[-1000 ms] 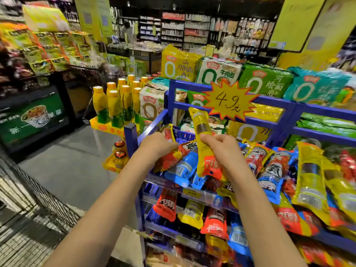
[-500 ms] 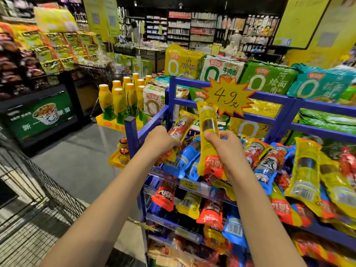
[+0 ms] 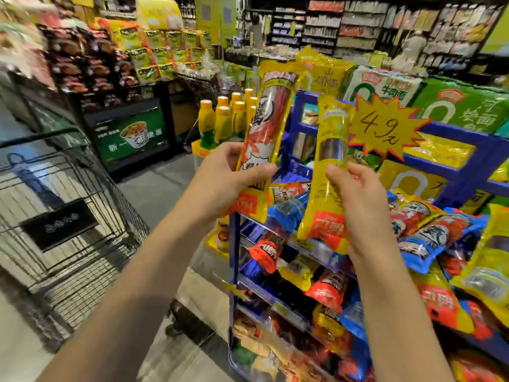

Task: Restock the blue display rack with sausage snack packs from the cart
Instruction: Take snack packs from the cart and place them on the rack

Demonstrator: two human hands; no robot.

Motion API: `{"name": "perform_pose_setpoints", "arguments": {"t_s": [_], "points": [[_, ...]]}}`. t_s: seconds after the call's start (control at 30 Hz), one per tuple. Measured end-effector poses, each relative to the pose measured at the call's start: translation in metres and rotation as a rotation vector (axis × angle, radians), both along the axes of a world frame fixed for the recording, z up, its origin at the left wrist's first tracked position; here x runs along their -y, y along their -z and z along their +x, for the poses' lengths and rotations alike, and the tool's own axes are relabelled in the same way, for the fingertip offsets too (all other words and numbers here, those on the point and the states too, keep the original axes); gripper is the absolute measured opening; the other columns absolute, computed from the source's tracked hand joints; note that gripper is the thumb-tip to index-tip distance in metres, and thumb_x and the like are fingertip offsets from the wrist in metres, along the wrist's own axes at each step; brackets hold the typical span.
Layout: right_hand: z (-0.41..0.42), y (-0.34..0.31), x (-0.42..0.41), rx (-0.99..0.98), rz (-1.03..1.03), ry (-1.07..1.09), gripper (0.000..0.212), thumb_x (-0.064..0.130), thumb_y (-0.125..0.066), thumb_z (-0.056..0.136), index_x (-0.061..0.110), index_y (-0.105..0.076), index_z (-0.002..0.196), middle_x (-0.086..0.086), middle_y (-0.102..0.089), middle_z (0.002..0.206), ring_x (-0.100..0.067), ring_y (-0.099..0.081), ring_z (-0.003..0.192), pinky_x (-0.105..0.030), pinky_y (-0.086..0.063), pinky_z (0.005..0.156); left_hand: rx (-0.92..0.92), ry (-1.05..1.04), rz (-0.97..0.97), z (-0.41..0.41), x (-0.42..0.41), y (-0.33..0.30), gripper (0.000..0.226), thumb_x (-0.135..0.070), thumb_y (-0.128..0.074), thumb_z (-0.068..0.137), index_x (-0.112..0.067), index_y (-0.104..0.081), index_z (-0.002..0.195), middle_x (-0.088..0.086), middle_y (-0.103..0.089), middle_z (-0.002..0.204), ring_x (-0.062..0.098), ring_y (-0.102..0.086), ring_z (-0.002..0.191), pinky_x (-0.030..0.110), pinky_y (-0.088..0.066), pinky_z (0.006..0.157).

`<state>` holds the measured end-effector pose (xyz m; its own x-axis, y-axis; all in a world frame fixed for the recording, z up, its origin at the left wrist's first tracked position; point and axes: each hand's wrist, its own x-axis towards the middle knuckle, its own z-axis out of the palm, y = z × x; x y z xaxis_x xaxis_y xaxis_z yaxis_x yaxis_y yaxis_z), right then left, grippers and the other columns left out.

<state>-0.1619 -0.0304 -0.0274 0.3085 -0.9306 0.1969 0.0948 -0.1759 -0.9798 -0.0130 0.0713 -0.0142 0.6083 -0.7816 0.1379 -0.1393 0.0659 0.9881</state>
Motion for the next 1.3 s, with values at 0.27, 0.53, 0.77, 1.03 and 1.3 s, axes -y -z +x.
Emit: {"name": "perform_pose_setpoints", "arguments": {"t_s": [0.27,0.53,0.77,1.03,1.3], "points": [[0.087,0.035,-0.099,-0.02,0.072,-0.43,0.048,0.024,-0.072,0.076,0.013,-0.051,0.117,-0.004,-0.068,0.088,-0.009,-0.064,0.07,-0.025,-0.054,0.059,-0.135,-0.292,0.119,0.073,-0.16,0.064,0.051,-0.023,-0.083,0.065,-0.022,-0.059,0.109,-0.004,-0.071,0.1,0.011,-0.068,0.081,0.025,-0.051,0.053],[0.198,0.136,-0.22,-0.282,0.236,-0.649,0.025,0.029,-0.072,0.079,0.027,-0.054,0.097,-0.005,-0.068,0.097,-0.011,-0.066,0.083,-0.029,-0.055,0.076,-0.34,-0.57,0.339,0.134,-0.335,0.162,0.053,-0.032,-0.081,0.06,-0.013,-0.064,0.106,0.002,-0.071,0.082,0.007,-0.061,0.058,0.024,-0.047,0.05],[0.259,0.205,-0.3,-0.438,0.404,-0.661,0.017,0.008,-0.064,0.087,0.018,-0.054,0.097,-0.009,-0.067,0.09,-0.006,-0.062,0.066,-0.015,-0.047,0.053,-0.448,-0.671,0.441,0.208,-0.431,0.225,0.084,-0.052,-0.077,0.038,-0.011,-0.061,0.11,0.014,-0.07,0.098,0.025,-0.063,0.076,0.038,-0.049,0.068],[0.299,0.241,-0.29,-0.563,0.573,-0.464,0.029,0.024,-0.066,0.086,0.021,-0.055,0.113,-0.006,-0.068,0.1,-0.023,-0.068,0.084,-0.03,-0.052,0.064,-0.53,-0.52,0.556,0.291,-0.391,0.252,0.051,-0.017,-0.08,0.071,-0.013,-0.054,0.115,0.008,-0.069,0.101,0.024,-0.067,0.081,0.033,-0.051,0.068],[0.374,0.28,-0.252,-0.602,0.638,-0.37,0.026,0.022,-0.065,0.087,0.017,-0.054,0.11,-0.008,-0.069,0.097,-0.023,-0.069,0.081,-0.03,-0.054,0.061,-0.473,-0.347,0.642,0.378,-0.318,0.262,0.044,-0.018,-0.073,0.079,-0.021,-0.047,0.115,-0.008,-0.057,0.098,0.009,-0.062,0.083,0.019,-0.045,0.058]]}}
